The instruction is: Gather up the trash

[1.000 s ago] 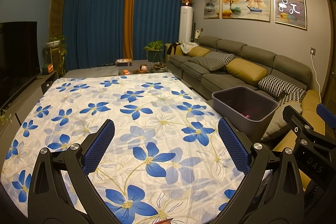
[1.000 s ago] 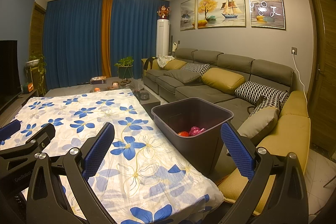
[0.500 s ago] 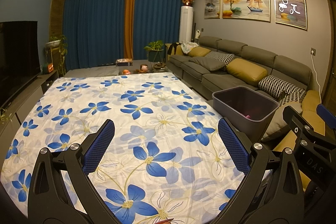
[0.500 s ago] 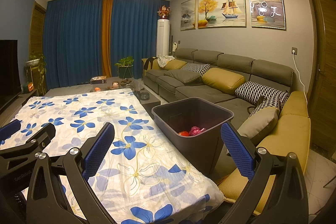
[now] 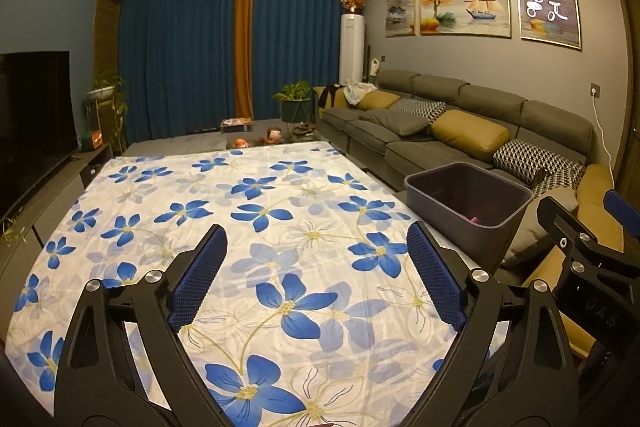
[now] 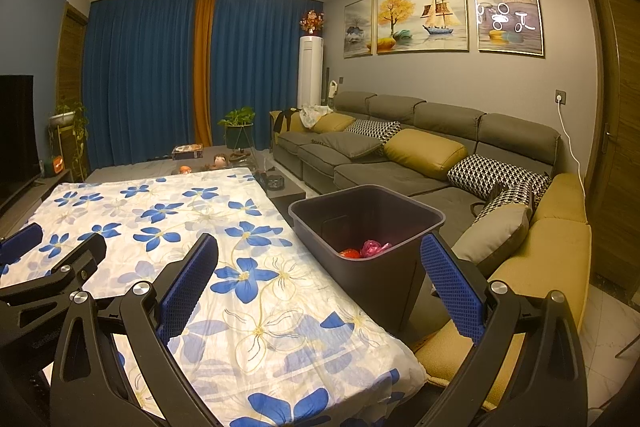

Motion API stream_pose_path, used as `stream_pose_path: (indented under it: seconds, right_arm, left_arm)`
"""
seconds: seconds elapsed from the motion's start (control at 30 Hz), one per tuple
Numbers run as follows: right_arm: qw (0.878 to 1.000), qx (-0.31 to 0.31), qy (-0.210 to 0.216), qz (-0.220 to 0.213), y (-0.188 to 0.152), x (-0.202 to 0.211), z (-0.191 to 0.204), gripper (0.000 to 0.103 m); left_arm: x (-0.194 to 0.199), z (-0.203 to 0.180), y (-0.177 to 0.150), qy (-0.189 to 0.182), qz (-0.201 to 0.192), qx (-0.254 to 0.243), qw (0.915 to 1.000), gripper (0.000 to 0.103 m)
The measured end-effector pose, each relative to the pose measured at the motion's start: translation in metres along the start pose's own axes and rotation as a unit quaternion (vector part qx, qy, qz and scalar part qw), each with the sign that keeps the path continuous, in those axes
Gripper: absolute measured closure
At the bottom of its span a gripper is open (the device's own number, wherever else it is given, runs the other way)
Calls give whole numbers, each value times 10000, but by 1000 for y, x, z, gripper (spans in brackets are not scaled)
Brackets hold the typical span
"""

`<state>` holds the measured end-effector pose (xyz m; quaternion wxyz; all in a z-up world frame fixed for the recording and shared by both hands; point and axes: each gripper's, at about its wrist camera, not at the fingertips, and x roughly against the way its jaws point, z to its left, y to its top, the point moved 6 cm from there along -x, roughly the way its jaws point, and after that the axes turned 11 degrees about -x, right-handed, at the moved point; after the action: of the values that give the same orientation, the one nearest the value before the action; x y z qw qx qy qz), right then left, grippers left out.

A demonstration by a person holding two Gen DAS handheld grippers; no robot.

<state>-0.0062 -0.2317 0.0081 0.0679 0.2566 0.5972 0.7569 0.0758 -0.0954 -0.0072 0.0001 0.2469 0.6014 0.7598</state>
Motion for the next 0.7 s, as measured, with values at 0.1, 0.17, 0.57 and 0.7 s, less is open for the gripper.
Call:
stream_pose_path:
  seconds: [0.1,0.17,0.57,0.7]
  right_arm:
    - [10000,0,1,-1,0,0,0,6]
    - [10000,3,6,-2,0,0,0,6]
    - [10000,4,10,-7,0,0,0,6]
    - [10000,0,13,-1,-1,0,0,6]
  left_arm:
    - [0,1,0,19,3,13,10000,13]
    - [-1,2,0,30,19,34,10000,13]
    - [1,5,0,122,49,90,9999,6]
    - [2,8,0,123,56,176,9998,6]
